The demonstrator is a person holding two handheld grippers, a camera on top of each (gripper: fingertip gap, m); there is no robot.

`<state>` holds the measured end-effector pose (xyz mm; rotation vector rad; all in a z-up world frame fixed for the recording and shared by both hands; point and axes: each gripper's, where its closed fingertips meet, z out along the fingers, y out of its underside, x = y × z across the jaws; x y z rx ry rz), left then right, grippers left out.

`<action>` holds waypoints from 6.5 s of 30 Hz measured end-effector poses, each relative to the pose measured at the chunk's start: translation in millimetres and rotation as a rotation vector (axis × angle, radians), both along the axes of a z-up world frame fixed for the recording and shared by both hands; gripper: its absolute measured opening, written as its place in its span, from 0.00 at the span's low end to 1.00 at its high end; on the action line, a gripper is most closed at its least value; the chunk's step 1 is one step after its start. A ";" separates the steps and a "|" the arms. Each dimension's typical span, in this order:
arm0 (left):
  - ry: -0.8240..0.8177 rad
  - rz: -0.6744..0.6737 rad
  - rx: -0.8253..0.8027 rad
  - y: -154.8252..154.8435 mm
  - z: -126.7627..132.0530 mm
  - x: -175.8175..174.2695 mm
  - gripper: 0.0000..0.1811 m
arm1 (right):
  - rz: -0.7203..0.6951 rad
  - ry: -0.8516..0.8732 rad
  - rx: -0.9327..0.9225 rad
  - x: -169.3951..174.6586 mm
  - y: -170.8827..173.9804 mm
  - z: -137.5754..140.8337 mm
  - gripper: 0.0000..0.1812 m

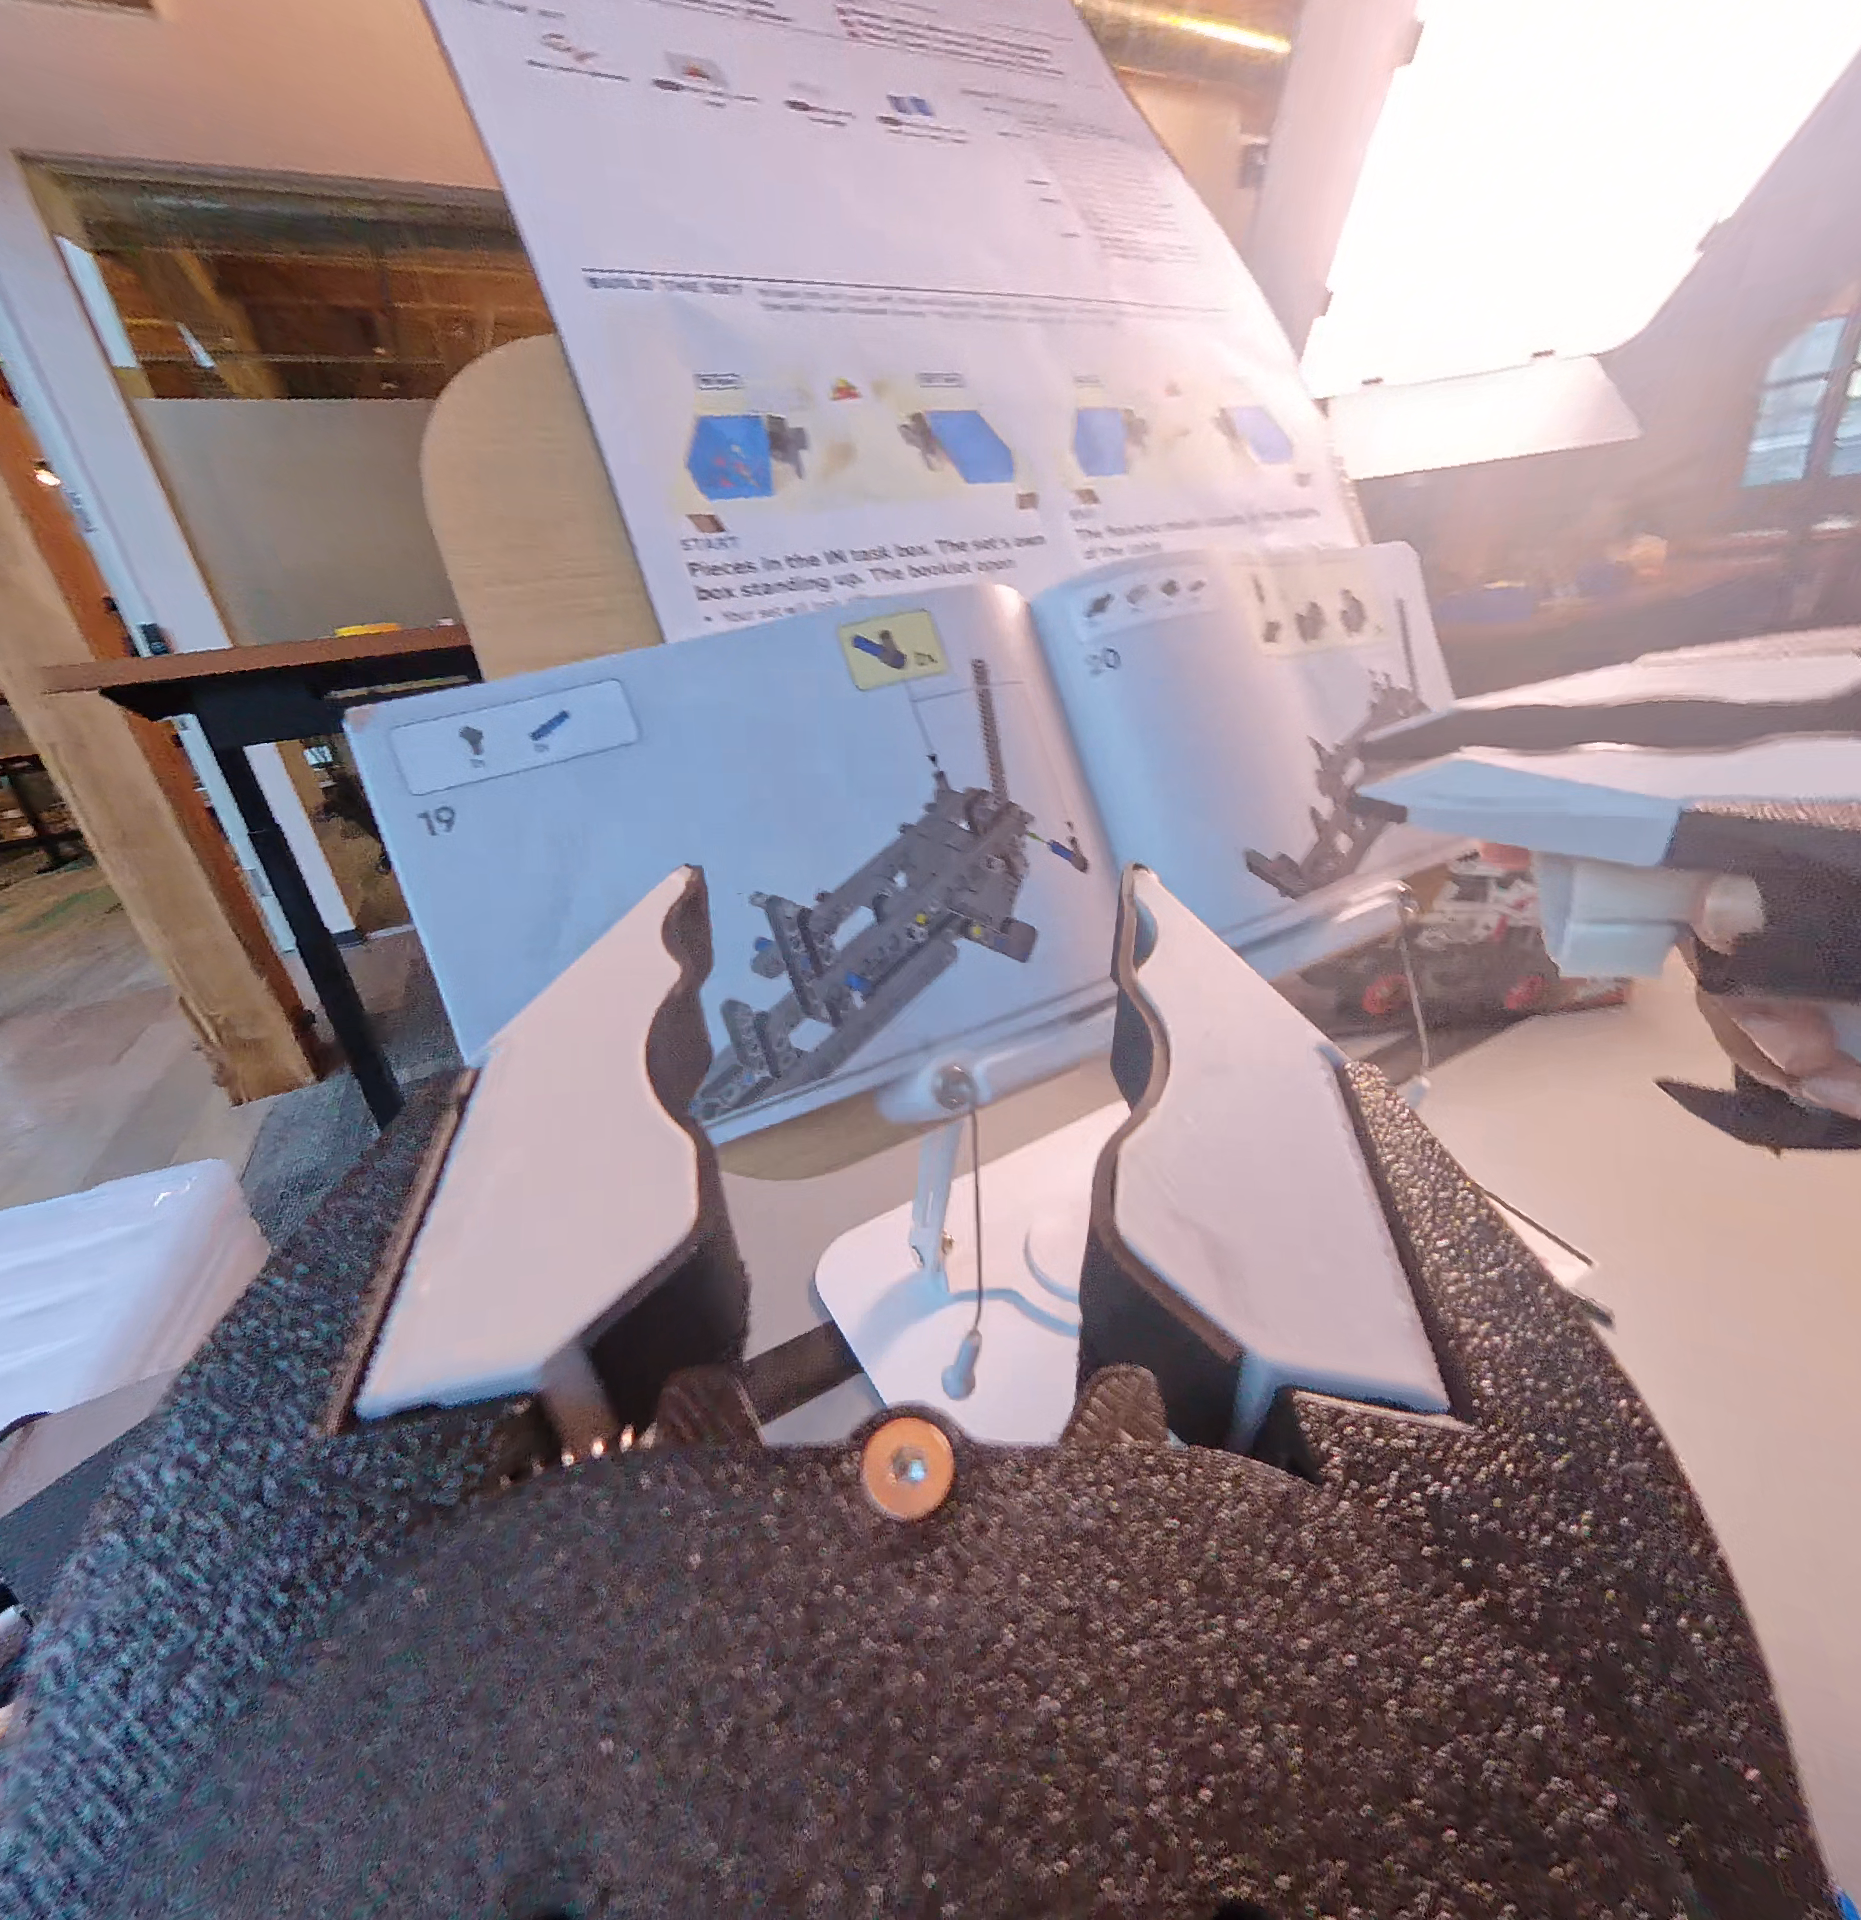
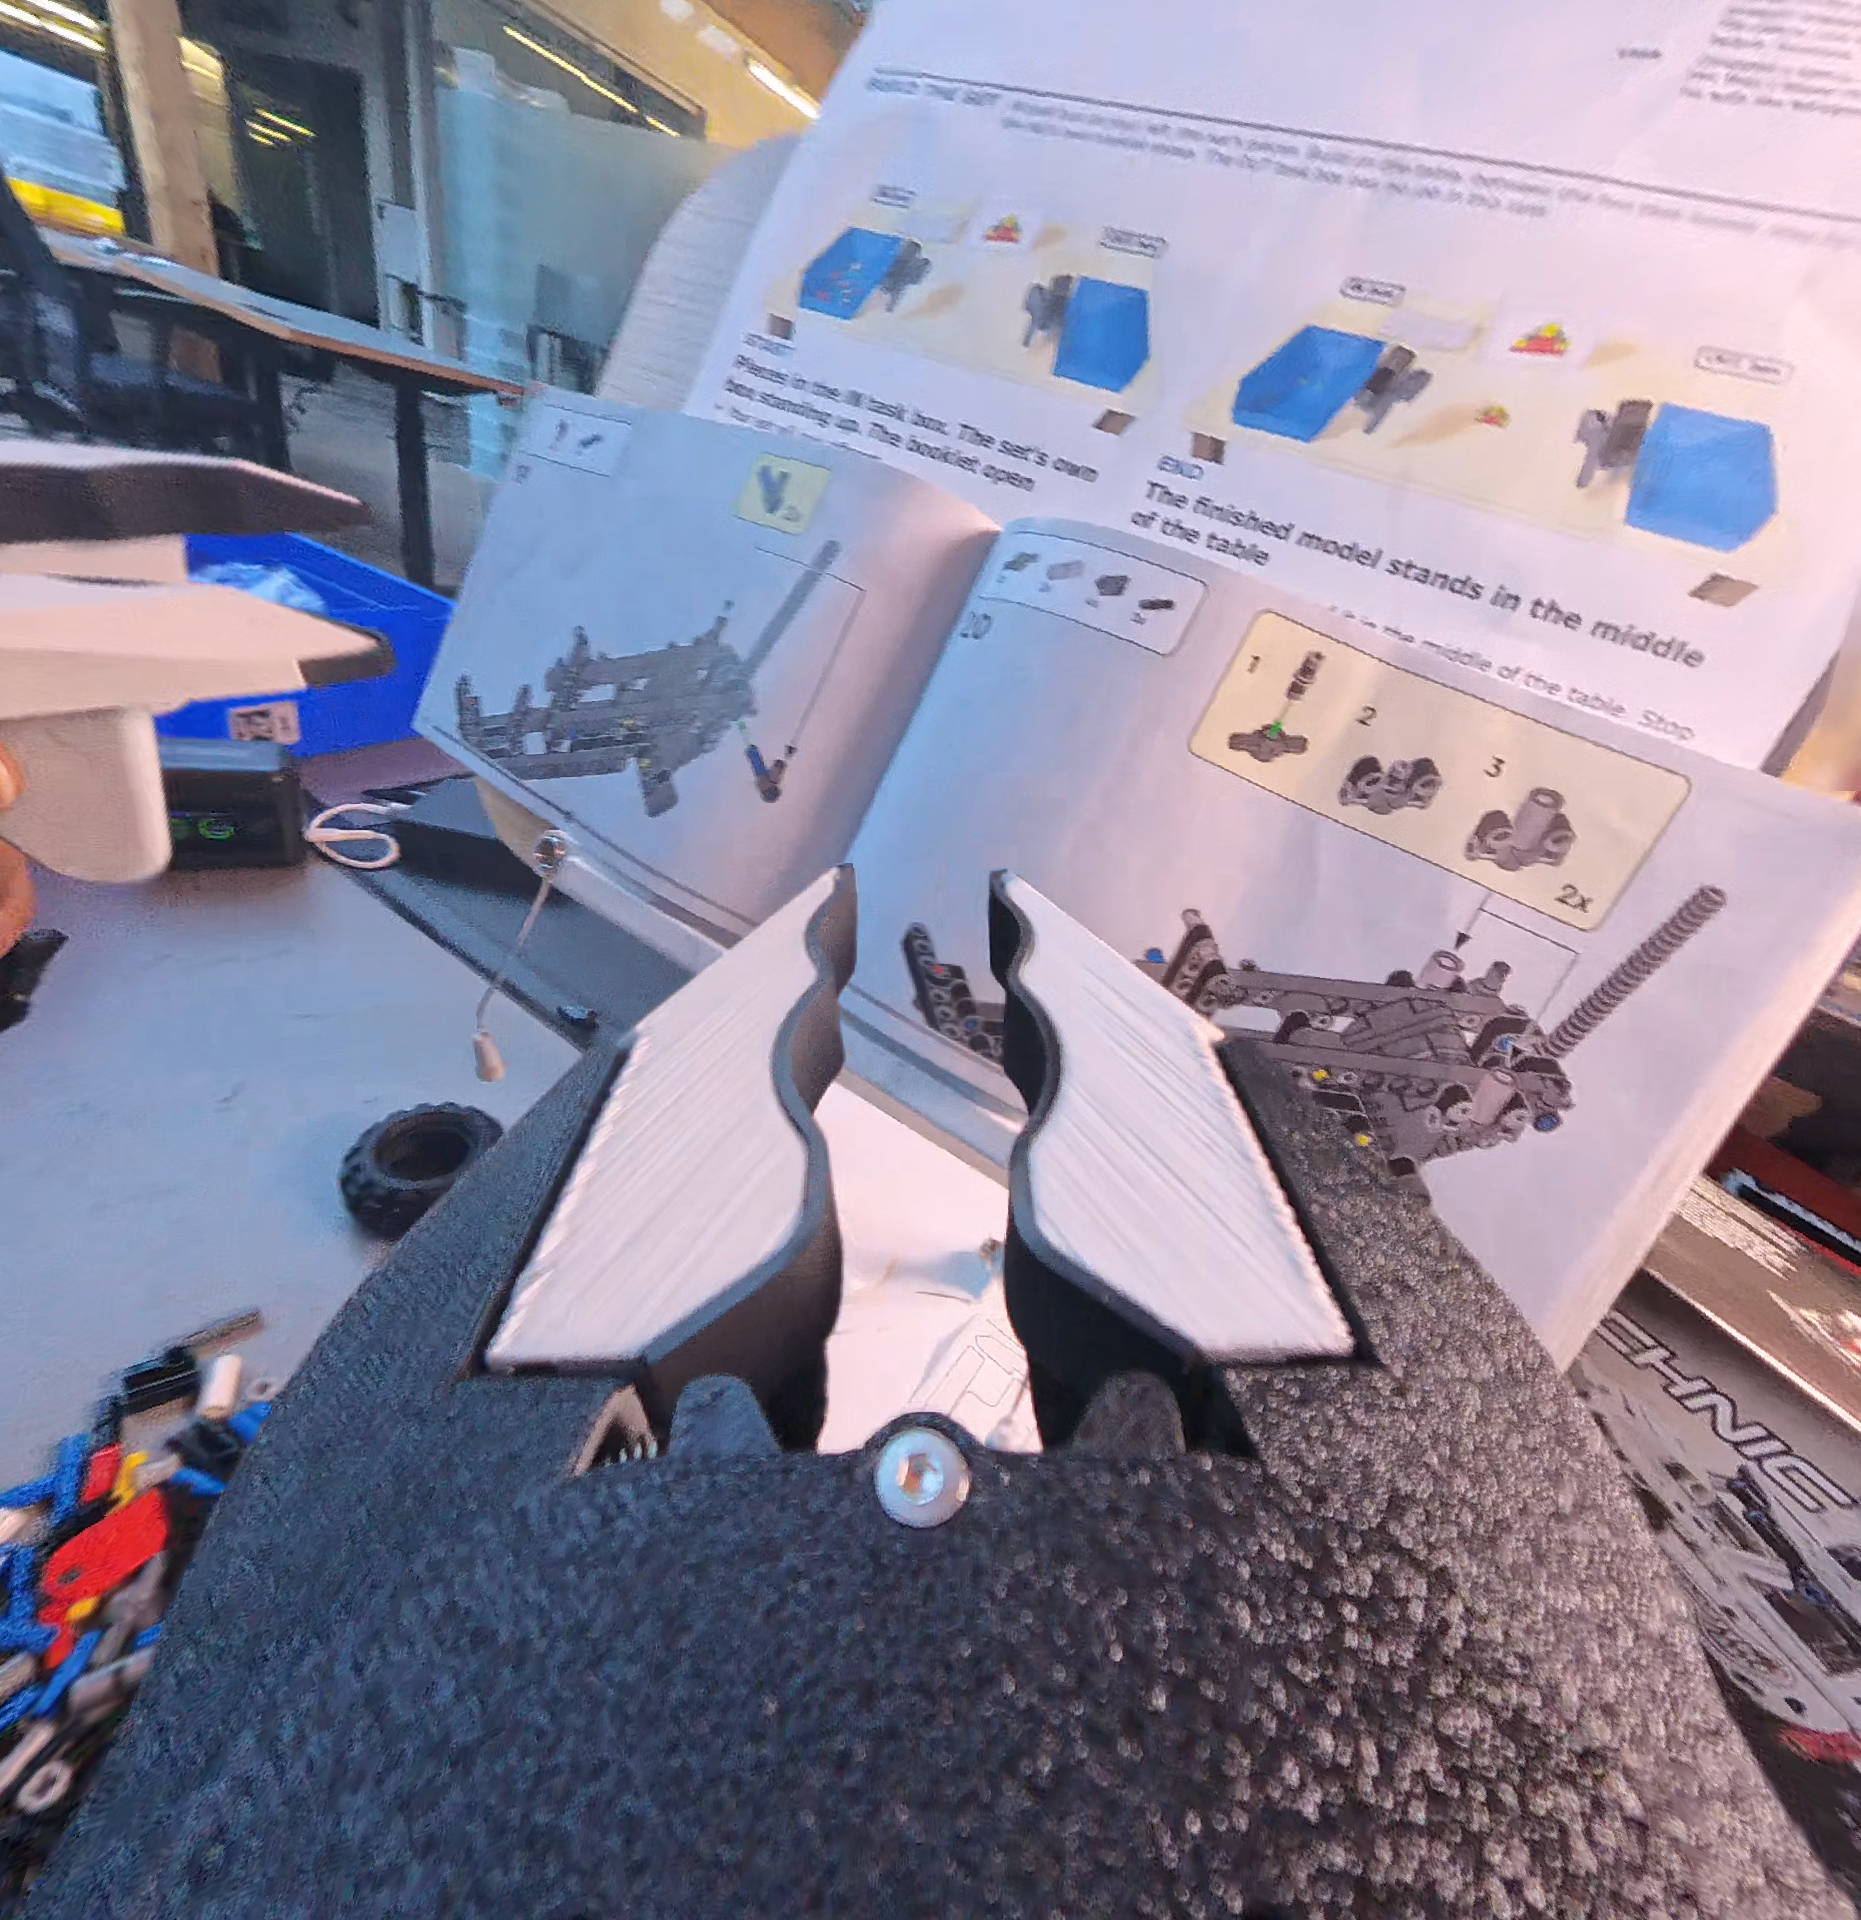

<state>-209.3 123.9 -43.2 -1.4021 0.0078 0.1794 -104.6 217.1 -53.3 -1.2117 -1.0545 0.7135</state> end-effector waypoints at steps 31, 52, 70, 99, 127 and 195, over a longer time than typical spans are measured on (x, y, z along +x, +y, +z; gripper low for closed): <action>-0.040 -0.196 -0.014 58.1 5.9 53.0 0.17 | -0.033 -0.041 0.106 -5.5 9.9 -30.4 0.34; 0.037 -0.110 -0.202 30.4 -25.6 14.5 0.31 | -0.407 0.157 -0.034 77.9 103.7 -1.3 0.28; 0.068 -0.052 -0.209 33.6 -43.5 3.0 0.37 | -0.096 -0.045 0.050 -4.5 16.4 -34.7 0.07; 0.239 -0.130 -0.425 113.3 -45.0 77.3 0.02 | -0.011 -0.033 -0.086 52.3 33.2 -56.6 0.10; 0.294 -0.110 -0.462 113.0 -54.5 72.9 0.00 | -0.440 0.118 -0.078 55.6 79.1 -14.4 0.31; -0.049 -0.527 -0.353 -148.8 -120.4 163.8 0.36 | -0.395 0.072 0.051 38.9 89.5 -2.4 0.02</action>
